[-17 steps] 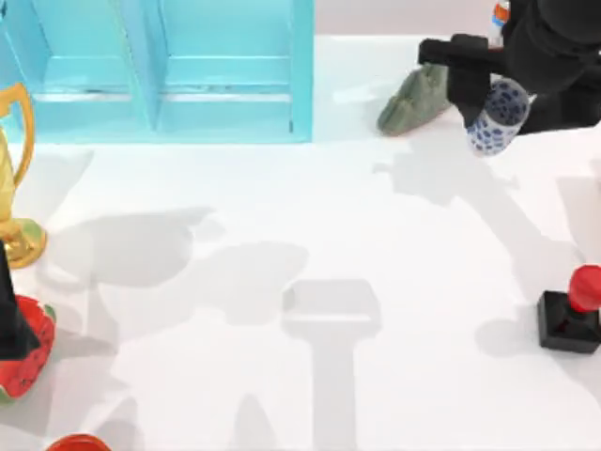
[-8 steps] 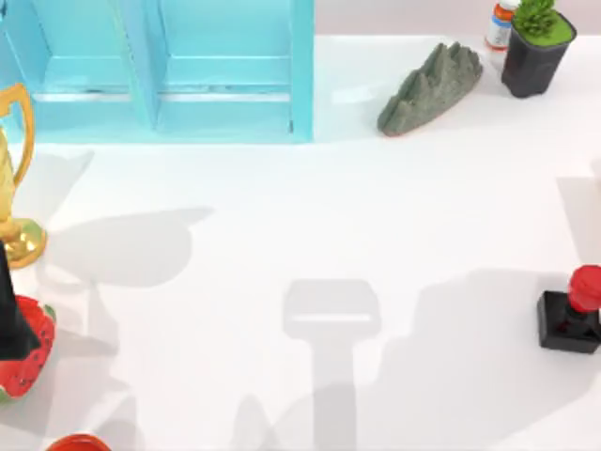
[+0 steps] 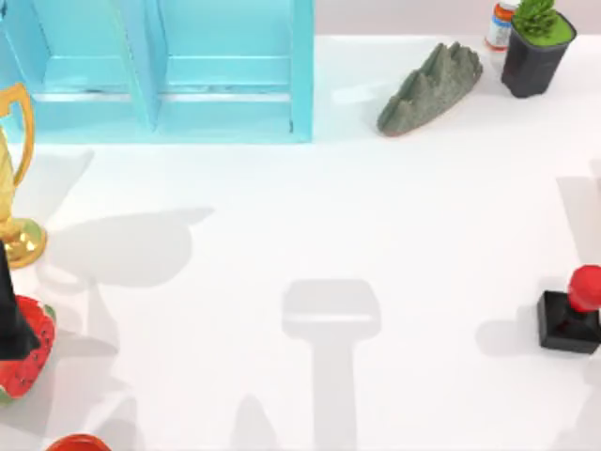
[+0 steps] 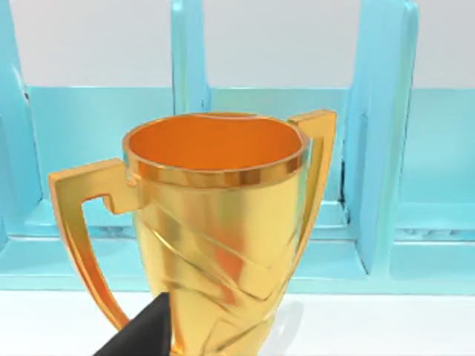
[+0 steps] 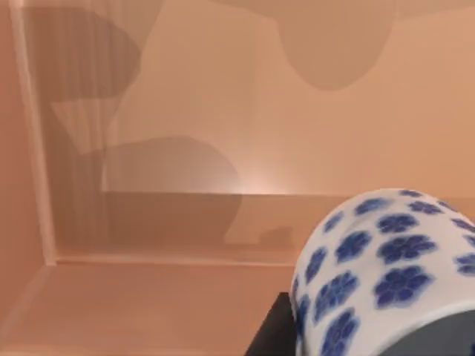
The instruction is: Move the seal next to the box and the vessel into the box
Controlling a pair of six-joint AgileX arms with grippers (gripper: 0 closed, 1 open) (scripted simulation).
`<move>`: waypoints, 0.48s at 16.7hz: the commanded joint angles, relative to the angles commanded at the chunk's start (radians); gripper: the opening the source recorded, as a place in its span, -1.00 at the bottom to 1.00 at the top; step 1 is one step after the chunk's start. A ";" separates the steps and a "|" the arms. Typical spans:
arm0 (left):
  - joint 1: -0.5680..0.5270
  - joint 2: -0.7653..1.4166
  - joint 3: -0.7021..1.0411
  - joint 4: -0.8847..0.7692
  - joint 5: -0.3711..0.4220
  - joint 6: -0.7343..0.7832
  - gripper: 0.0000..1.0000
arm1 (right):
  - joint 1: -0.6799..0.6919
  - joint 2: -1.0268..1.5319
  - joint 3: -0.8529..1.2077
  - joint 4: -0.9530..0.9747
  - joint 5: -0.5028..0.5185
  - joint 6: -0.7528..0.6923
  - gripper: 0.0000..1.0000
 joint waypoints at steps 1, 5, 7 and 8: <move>0.000 0.000 0.000 0.000 0.000 0.000 1.00 | -0.021 -0.019 -0.015 0.017 -0.008 -0.018 -1.00; 0.000 0.000 0.000 0.000 0.000 0.000 1.00 | -0.041 -0.037 -0.020 0.037 -0.021 -0.036 -1.00; 0.000 0.000 0.000 0.000 0.000 0.000 1.00 | -0.036 -0.033 -0.019 0.034 -0.020 -0.033 -1.00; 0.000 0.000 0.000 0.000 0.000 0.000 1.00 | -0.039 -0.035 -0.021 0.035 -0.022 -0.035 -1.00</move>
